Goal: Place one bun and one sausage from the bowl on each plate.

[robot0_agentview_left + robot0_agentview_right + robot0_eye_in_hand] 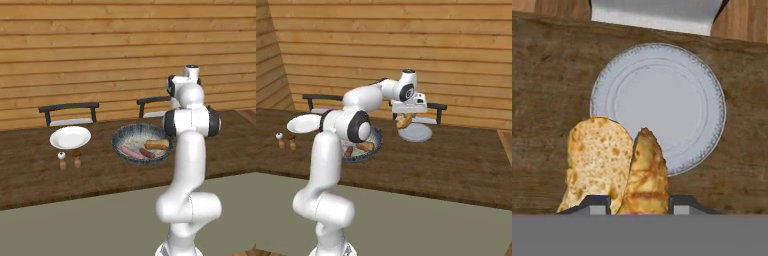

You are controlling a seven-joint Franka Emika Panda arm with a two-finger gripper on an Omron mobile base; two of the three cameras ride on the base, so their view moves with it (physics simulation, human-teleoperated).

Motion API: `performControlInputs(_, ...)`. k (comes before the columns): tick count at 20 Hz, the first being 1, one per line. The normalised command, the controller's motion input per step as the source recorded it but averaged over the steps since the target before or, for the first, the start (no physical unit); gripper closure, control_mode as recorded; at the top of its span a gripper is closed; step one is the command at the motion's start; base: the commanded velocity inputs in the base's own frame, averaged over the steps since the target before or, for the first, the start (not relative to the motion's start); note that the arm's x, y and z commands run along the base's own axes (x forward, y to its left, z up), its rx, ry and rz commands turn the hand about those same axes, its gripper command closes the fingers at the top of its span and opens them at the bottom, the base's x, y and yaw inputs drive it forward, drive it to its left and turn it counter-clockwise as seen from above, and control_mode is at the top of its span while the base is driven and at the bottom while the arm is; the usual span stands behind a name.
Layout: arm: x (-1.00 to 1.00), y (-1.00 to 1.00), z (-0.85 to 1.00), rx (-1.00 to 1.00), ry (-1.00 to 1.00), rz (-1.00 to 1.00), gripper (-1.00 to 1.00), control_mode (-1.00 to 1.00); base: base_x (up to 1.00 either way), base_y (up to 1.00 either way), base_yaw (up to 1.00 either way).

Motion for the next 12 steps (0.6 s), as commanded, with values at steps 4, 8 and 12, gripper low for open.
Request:
performControlInputs(4, -0.1, 0.02, -0.34, -0.01, -0.06, 0.02, 1.0, -1.0, 0.0, 0.0, 0.0)
performControlInputs(8, -0.13, 0.15, -0.64, -0.07, -0.22, -0.01, 1.0, -1.0, 0.0, 0.0, 0.0)
performControlInputs(12, 0.01, 0.21, -0.55, -0.08, -0.34, -0.02, 1.0, -1.0, 0.0, 0.0, 0.0)
